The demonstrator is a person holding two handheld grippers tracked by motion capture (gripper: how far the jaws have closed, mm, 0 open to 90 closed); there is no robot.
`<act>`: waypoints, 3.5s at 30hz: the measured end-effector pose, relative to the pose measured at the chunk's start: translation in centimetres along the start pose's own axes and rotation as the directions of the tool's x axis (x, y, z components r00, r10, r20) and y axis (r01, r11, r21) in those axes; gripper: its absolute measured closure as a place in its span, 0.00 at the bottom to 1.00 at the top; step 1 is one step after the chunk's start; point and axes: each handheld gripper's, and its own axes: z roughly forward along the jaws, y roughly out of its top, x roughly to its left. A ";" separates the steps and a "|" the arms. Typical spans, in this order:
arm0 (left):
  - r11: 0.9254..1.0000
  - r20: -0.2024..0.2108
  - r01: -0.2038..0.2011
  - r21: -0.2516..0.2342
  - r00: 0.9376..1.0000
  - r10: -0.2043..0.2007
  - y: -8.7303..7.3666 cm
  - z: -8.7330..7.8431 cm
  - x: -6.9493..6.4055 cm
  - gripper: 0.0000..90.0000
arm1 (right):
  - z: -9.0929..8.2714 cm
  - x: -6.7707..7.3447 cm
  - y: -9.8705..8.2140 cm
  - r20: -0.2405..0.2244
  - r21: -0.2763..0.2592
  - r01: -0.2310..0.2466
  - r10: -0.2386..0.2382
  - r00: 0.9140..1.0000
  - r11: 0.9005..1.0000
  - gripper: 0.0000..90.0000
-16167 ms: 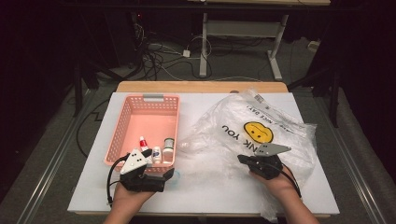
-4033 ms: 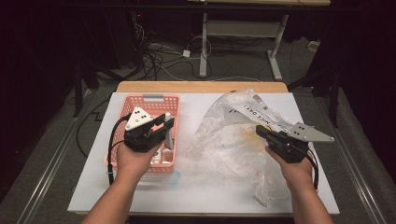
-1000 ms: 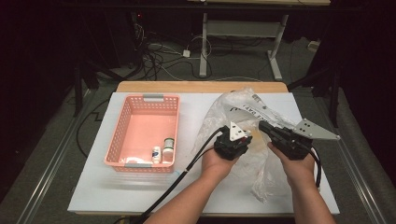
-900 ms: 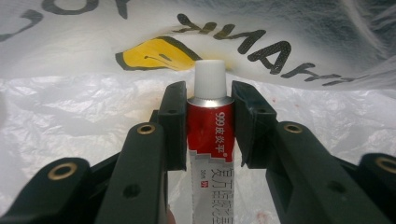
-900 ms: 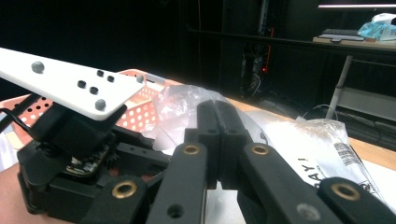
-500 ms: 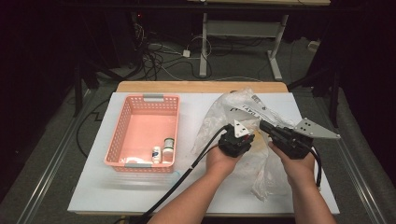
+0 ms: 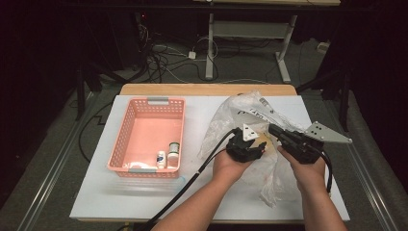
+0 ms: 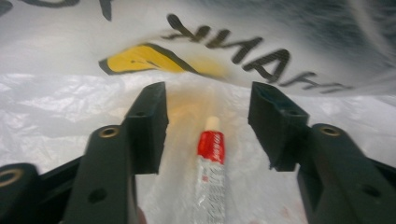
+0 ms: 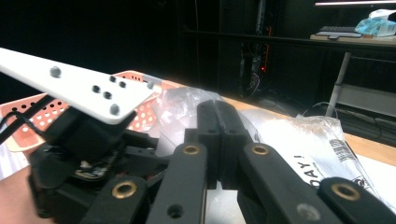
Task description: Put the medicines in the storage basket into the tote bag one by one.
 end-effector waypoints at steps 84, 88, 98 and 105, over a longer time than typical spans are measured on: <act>0.997 -0.069 0.071 -0.014 0.995 -0.072 -8.8 -17.5 6.7 0.00 | -0.8 0.7 -0.4 0.013 0.026 0.022 -0.022 1.000 0.999 1.00; 0.996 -0.093 0.083 -0.014 0.992 -0.084 -9.0 -17.9 7.5 0.00 | -0.8 0.7 -0.3 0.013 0.025 0.023 -0.024 1.000 0.999 1.00; 0.992 -0.143 0.126 -0.030 0.981 -0.129 -9.2 -19.3 9.3 0.00 | -0.9 0.8 -0.3 0.014 0.027 0.024 -0.024 1.000 0.999 1.00; 0.988 -0.177 0.151 -0.036 0.972 -0.155 -9.5 -20.4 10.4 0.00 | -1.0 0.8 -0.3 0.014 0.023 0.027 -0.027 1.000 0.999 1.00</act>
